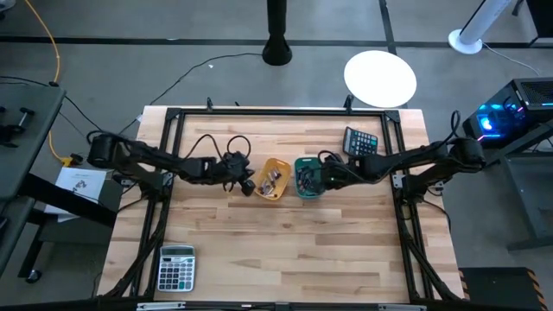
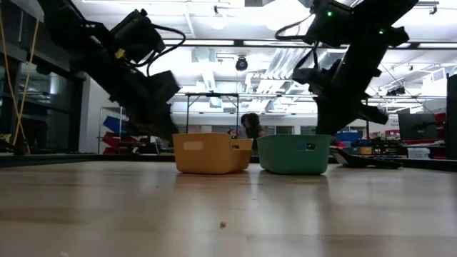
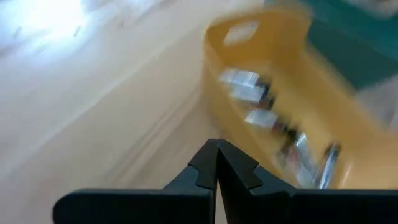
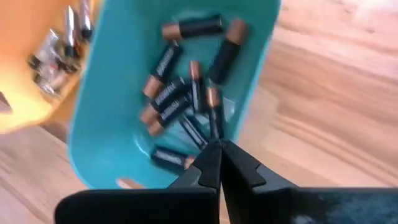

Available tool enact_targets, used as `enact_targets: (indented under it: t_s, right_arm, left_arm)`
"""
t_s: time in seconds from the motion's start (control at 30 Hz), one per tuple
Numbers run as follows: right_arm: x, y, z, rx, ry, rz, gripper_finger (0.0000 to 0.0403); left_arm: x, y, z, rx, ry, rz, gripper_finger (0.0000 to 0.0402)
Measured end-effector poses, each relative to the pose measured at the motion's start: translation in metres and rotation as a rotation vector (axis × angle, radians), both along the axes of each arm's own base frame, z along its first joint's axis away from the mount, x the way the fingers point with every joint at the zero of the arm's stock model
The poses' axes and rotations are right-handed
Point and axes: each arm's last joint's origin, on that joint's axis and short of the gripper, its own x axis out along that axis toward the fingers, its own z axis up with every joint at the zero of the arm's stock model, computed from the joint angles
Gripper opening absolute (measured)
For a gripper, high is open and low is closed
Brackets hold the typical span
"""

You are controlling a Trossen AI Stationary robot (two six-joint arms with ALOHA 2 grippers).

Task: Sort batteries
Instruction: Adjust the bins on the table

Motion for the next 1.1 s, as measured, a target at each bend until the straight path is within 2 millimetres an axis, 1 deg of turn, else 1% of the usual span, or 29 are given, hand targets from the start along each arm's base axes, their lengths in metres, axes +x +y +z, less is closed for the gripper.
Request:
enact_targets:
  t_s: [0.2,0.33,0.43,0.53,0.63,0.77,0.9,1.0,1.1]
  right_arm:
    - [-0.010,0.008,-0.006,0.025,0.123,0.024,0.0000]
    - [-0.013,0.011,-0.013,0.028,0.145,0.023,0.0000]
    - [-0.013,0.011,-0.021,0.037,0.123,0.006,0.0000]
    - [-0.012,0.011,-0.029,0.053,0.096,0.001,0.0000]
    - [-0.009,0.012,-0.033,0.066,0.104,0.005,0.0000]
    - [-0.006,0.012,-0.035,0.088,0.089,0.020,0.0000]
    - [-0.003,0.013,-0.036,0.089,0.067,0.029,0.0000]
    - [0.000,0.013,-0.037,0.090,0.043,0.030,0.0000]
    - [0.002,0.013,-0.036,0.090,0.027,0.031,0.0000]
  left_arm:
    - [-0.022,-0.004,0.004,0.002,0.185,-0.028,0.0000]
    - [-0.025,-0.009,-0.003,-0.044,0.213,-0.010,0.0000]
    - [-0.018,-0.015,-0.009,-0.067,0.178,-0.013,0.0000]
    - [-0.007,-0.022,-0.015,-0.105,0.103,-0.018,0.0000]
    - [0.002,-0.031,-0.024,-0.144,0.073,-0.031,0.0000]
    - [0.012,-0.040,-0.034,-0.174,0.079,-0.012,0.0000]
    - [0.023,-0.045,-0.038,-0.182,0.068,-0.007,0.0000]
    - [0.032,-0.046,-0.037,-0.186,0.050,-0.012,0.0000]
    - [0.040,-0.047,-0.031,-0.193,0.020,-0.019,0.0000]
